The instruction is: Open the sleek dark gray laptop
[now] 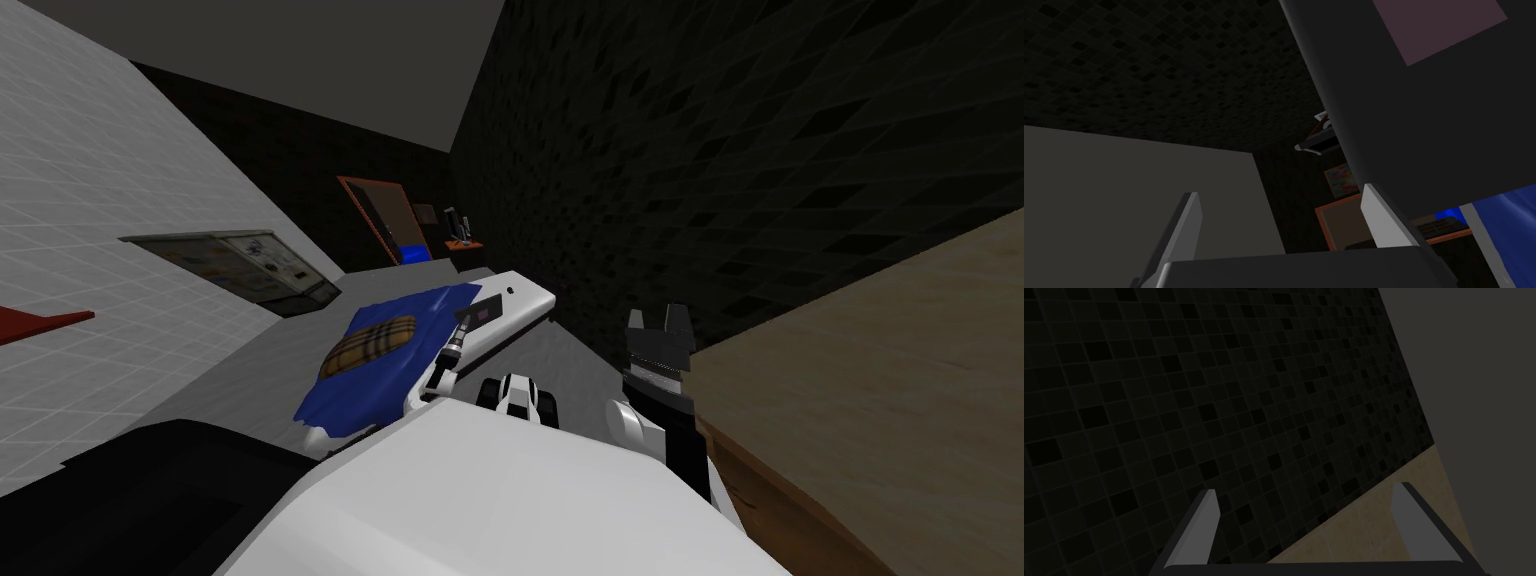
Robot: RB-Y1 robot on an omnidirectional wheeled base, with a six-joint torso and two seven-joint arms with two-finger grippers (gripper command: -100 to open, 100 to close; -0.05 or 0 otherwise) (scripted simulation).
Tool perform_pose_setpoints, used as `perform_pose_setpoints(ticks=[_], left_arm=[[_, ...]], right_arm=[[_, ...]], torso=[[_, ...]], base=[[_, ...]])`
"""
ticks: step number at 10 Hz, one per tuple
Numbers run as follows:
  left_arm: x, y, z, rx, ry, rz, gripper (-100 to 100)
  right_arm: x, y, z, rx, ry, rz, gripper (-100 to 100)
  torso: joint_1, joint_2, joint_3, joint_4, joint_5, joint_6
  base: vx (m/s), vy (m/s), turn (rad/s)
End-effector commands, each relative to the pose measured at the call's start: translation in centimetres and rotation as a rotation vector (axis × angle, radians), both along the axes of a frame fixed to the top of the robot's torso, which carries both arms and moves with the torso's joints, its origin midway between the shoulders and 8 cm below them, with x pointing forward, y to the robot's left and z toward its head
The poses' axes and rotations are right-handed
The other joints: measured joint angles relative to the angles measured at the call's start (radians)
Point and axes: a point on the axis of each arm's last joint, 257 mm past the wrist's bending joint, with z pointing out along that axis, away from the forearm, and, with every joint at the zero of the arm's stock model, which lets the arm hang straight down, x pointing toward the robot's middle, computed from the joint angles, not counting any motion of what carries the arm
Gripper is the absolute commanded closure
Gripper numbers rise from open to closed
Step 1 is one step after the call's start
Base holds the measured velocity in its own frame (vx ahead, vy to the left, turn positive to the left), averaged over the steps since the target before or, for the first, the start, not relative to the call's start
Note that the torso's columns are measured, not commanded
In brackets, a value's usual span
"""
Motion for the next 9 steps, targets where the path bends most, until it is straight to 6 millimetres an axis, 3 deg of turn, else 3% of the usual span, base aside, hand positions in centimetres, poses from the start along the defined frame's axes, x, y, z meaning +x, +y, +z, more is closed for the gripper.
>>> perform_pose_setpoints(ticks=[1,7,9], left_arm=[[-0.1,2.0,-2.2,0.008,0.057,0.04,-100],[-0.4,6.0,-6.0,0.028,0.153,0.112,-100],[-0.5,6.4,-6.4,0.031,0.163,0.118,-100]], right_arm=[[0.0,0.0,0.0,0.0,0.0,0.0,0],[0.0,0.0,0.0,0.0,0.0,0.0,0],[0.0,0.0,0.0,0.0,0.0,0.0,0]], torso=[[0.0,0.001,0.0,0.0,0.0,0.0],[-0.001,0.002,0.001,0.001,0.0,0.0],[-0.001,0.002,0.001,0.0,0.0,0.001]], base=[[0.1,0.064,0.069],[0.086,0.046,0.066],[0.05,0.025,0.024]])
